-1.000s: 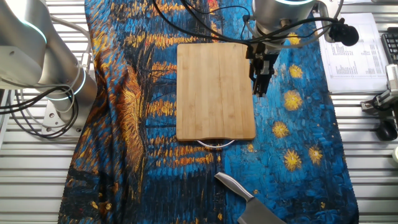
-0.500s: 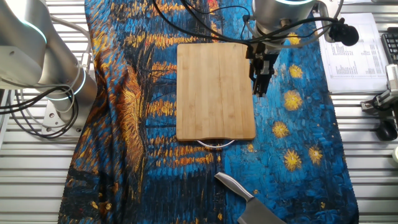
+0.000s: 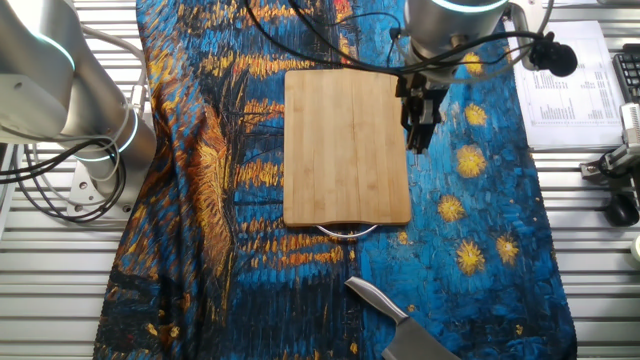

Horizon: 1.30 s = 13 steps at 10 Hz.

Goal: Put the knife on the cutting board

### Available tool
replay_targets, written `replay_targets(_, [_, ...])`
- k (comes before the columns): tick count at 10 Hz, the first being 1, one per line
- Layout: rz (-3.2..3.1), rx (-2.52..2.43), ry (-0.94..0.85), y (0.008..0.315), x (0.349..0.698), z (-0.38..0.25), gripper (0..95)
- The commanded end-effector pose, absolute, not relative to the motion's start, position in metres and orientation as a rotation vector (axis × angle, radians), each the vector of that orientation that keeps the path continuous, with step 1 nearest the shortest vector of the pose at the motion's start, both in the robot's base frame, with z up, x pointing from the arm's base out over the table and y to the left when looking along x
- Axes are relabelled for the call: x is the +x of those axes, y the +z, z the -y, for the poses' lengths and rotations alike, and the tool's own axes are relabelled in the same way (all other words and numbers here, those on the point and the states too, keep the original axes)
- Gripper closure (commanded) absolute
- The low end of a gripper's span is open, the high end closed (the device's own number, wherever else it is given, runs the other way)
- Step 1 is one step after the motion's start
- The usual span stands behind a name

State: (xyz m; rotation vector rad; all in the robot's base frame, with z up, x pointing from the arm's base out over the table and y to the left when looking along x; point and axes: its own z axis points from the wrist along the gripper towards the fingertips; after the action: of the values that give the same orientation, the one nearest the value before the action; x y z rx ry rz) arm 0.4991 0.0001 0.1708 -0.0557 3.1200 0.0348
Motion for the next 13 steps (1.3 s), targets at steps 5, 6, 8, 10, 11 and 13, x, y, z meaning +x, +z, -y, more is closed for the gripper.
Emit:
replay_targets(5, [-3.124, -0.046, 0.034, 0.1714, 0.5026, -0.0008, 95.0])
replay_targets(6, [-3.124, -0.046, 0.034, 0.1714, 0.5026, -0.0008, 95.0])
replay_targets(8, [-3.127, -0.050, 0.034, 0.1714, 0.5026, -0.0008, 95.0])
replay_targets(10, [-3.130, -0.052, 0.034, 0.1715, 0.5026, -0.0008, 95.0])
replay_targets(11, [-3.131, -0.052, 0.034, 0.1715, 0.5026, -0.0008, 95.0])
replay_targets(13, [-3.131, -0.053, 0.034, 0.1715, 0.5027, -0.0008, 95.0])
